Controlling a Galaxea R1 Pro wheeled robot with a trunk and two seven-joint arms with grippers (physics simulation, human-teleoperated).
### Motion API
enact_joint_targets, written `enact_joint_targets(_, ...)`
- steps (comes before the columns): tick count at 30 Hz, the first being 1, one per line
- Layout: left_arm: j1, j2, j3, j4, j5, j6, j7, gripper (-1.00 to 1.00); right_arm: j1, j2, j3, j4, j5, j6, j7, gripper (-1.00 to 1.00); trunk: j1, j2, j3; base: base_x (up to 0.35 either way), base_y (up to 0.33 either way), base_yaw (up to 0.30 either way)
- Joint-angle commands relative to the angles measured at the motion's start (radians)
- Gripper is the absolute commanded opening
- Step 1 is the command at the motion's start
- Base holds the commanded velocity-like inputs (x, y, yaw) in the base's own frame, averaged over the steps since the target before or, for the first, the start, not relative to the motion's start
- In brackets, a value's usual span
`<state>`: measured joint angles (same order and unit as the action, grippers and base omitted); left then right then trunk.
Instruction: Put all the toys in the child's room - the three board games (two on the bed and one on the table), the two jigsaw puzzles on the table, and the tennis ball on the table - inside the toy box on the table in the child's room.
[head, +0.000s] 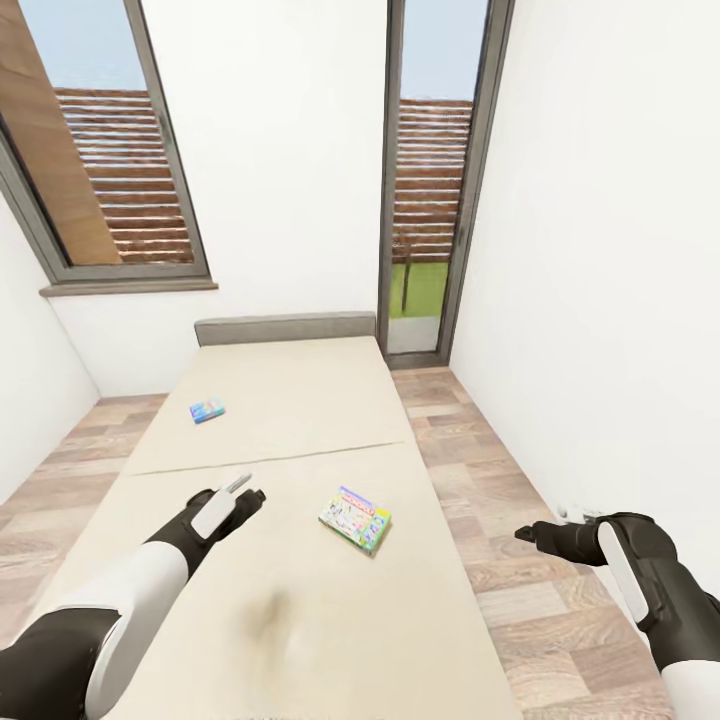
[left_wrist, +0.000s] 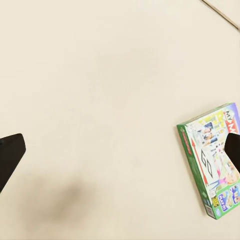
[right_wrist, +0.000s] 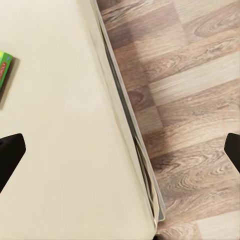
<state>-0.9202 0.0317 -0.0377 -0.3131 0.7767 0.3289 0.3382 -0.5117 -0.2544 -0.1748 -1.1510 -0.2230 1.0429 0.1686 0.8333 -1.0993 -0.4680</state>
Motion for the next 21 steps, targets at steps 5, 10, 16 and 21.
enact_joint_targets(5,0.0,0.0,-0.004,-0.007,0.008,0.004,0.007,1.0,-0.001,0.0,-0.001,0.0,0.0,0.004,0.003,1.0,0.0,-0.001,-0.009,0.0,0.0,0.0)
enact_joint_targets(10,0.0,-0.001,-0.005,-0.009,0.008,0.004,0.007,1.0,-0.001,0.0,-0.001,0.0,0.001,0.004,0.003,1.0,0.0,-0.001,-0.017,0.0,0.0,0.0)
enact_joint_targets(16,0.0,-0.001,-0.006,-0.01,0.007,0.004,0.007,1.0,-0.001,0.0,-0.001,0.0,0.001,0.004,0.003,1.0,0.0,-0.001,-0.027,0.0,0.0,0.0)
enact_joint_targets(21,-0.001,0.0,-0.006,-0.01,0.007,0.005,0.007,1.0,-0.001,0.001,-0.001,-0.001,0.001,0.004,0.003,1.0,0.0,-0.001,-0.035,0.0,0.0,0.0)
